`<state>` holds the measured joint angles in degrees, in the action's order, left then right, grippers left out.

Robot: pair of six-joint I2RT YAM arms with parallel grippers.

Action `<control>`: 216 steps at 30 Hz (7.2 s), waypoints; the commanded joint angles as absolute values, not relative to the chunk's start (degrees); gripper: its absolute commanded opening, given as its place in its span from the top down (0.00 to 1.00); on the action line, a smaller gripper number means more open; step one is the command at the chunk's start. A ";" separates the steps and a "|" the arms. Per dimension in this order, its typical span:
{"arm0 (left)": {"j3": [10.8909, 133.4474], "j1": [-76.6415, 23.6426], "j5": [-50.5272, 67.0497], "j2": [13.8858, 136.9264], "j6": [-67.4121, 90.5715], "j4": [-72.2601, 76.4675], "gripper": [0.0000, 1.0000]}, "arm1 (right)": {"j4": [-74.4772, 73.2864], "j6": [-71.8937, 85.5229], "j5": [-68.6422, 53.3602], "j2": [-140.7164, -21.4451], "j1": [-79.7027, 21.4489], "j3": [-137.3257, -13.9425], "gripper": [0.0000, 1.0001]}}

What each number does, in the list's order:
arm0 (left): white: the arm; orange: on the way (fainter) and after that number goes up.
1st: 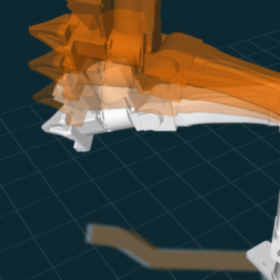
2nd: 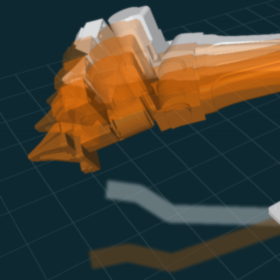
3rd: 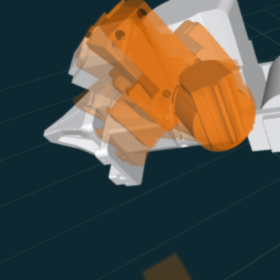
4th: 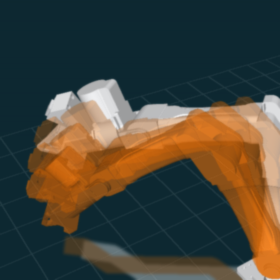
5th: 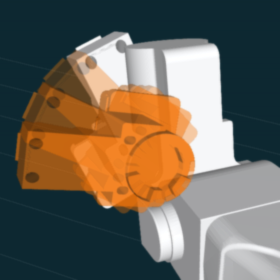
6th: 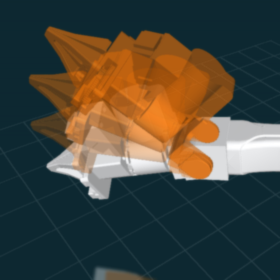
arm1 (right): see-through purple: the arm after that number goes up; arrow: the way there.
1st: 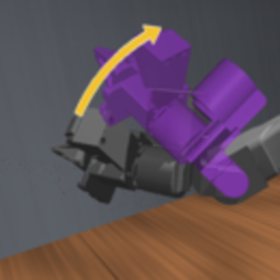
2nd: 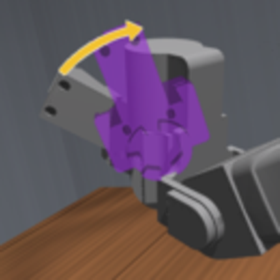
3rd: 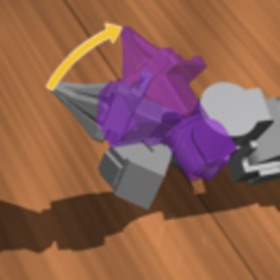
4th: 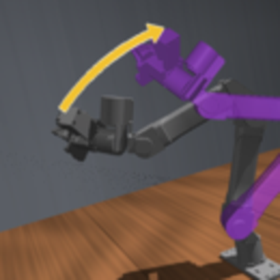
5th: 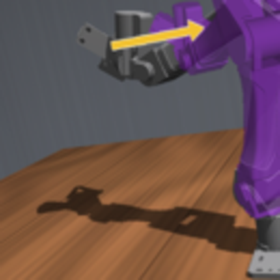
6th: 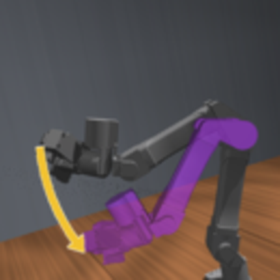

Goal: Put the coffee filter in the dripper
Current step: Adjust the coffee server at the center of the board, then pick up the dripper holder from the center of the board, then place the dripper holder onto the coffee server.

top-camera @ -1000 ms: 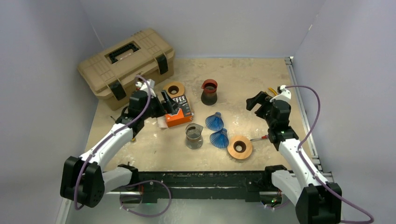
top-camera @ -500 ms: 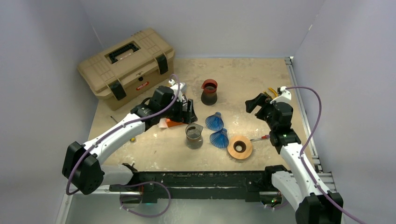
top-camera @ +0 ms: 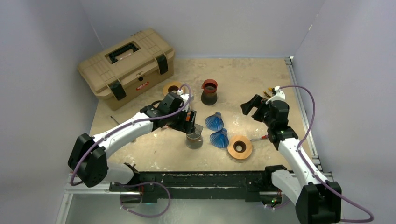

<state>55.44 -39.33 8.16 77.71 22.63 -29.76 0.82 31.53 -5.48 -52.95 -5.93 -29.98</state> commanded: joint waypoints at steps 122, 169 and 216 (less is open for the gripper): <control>70.21 -24.42 -28.04 102.18 35.92 -8.42 0.01 | 3.51 24.96 -20.22 -65.30 -5.89 -34.93 0.01; 68.57 -16.81 -13.38 109.19 39.86 1.65 0.56 | 2.94 26.00 -21.89 -68.26 -5.89 -37.75 0.01; 59.58 -30.47 2.67 72.49 30.52 -13.75 0.67 | 6.30 35.66 -41.27 -57.15 -6.03 -41.97 0.01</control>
<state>59.22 -29.34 3.81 75.81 30.52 -15.77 2.57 32.03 -36.58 -59.11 -5.93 -39.35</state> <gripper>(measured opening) 0.430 0.987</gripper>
